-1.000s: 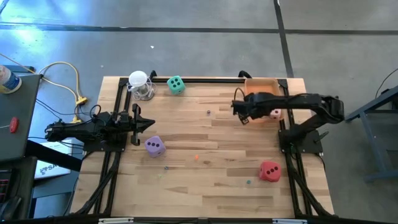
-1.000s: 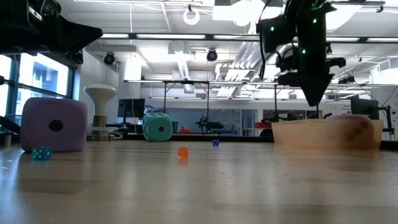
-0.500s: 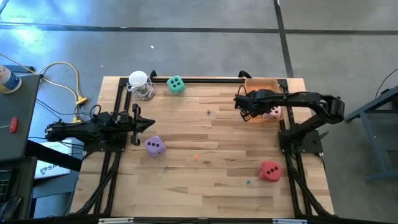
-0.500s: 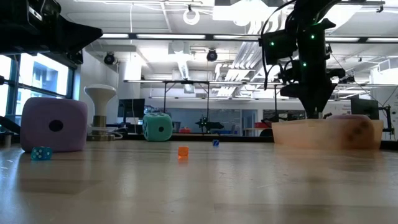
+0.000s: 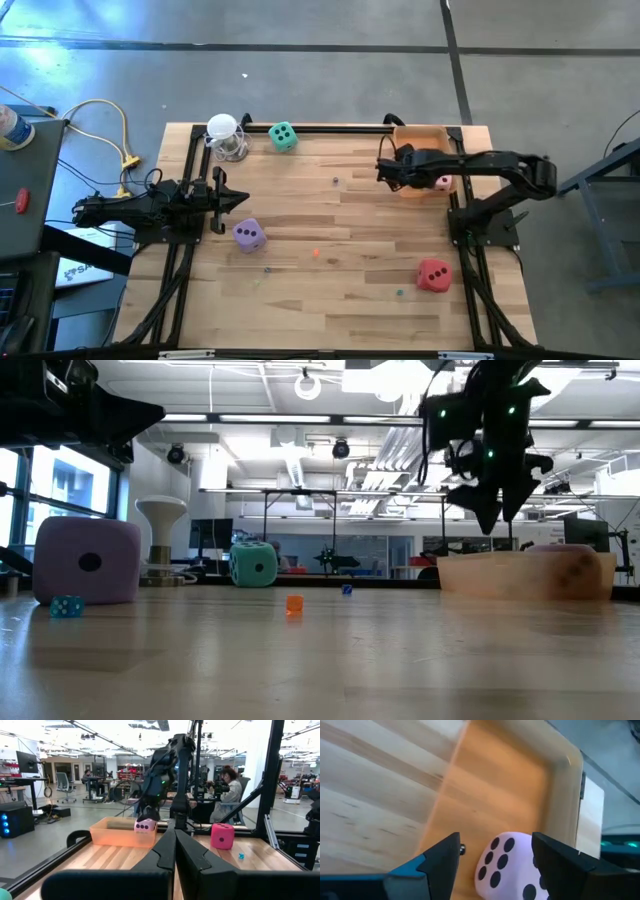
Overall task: Pick & Place Dice
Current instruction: Put the dark blue small die into the orange bin
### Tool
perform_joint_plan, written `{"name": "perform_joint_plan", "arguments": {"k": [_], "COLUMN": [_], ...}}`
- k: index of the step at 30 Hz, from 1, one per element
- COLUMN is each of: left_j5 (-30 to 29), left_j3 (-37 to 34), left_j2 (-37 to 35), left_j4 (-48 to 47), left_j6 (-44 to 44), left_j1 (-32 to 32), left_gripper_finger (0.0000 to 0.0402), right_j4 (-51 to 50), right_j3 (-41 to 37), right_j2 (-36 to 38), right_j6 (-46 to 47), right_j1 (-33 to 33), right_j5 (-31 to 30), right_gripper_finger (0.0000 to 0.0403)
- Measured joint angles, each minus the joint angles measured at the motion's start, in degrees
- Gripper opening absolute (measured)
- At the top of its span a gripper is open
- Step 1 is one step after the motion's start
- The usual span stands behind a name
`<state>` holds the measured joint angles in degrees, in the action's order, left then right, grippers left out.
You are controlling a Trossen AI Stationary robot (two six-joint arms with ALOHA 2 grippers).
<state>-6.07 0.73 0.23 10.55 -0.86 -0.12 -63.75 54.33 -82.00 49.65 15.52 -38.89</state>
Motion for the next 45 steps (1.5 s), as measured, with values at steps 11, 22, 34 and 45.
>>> {"name": "perform_joint_plan", "arguments": {"k": [11, 22, 34, 45], "left_j5": [0.0, 0.0, 0.0, 0.0], "left_j3": [0.0, 0.0, 0.0, 0.0], "left_j2": [0.0, 0.0, 0.0, 0.0], "left_j4": [0.0, 0.0, 0.0, -0.2], "left_j6": [0.0, 0.0, 0.0, -13.2], "left_j1": [0.0, 0.0, 0.0, 0.0], "left_gripper_finger": [0.0, 0.0, 0.0, 0.0], "right_j4": [5.3, 28.7, 49.3, 60.4], "right_j3": [0.0, 0.0, 0.0, 0.0], "right_j2": [9.0, 3.7, -5.1, -19.4], "right_j6": [11.0, -4.2, -20.7, -28.5], "right_j1": [-19.0, -28.8, -29.3, -23.2], "right_j5": [-9.5, -11.9, -2.1, -1.4], "right_gripper_finger": [0.0236, 0.0236, 0.0236, 0.0236]}}
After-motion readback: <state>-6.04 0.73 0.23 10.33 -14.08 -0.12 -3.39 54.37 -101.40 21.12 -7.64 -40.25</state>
